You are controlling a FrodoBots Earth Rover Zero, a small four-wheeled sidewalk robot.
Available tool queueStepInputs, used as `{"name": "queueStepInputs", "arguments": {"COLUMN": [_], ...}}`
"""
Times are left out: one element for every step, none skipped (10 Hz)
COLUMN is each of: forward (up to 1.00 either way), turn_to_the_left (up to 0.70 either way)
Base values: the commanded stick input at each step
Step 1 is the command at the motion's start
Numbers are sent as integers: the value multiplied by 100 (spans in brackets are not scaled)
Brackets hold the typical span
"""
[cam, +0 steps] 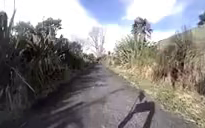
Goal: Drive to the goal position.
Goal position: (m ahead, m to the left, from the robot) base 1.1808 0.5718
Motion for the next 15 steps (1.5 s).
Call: {"name": "queueStepInputs", "arguments": {"forward": [85, 85, 85, 85, 85, 81, 66, 50, 35, 20, 5, 0, 0, 0, 0], "turn_to_the_left": [-34, -34, -25, -16, -7, 0, 0, 0, 0, 0, 0, 0, 0, 0, 0]}}
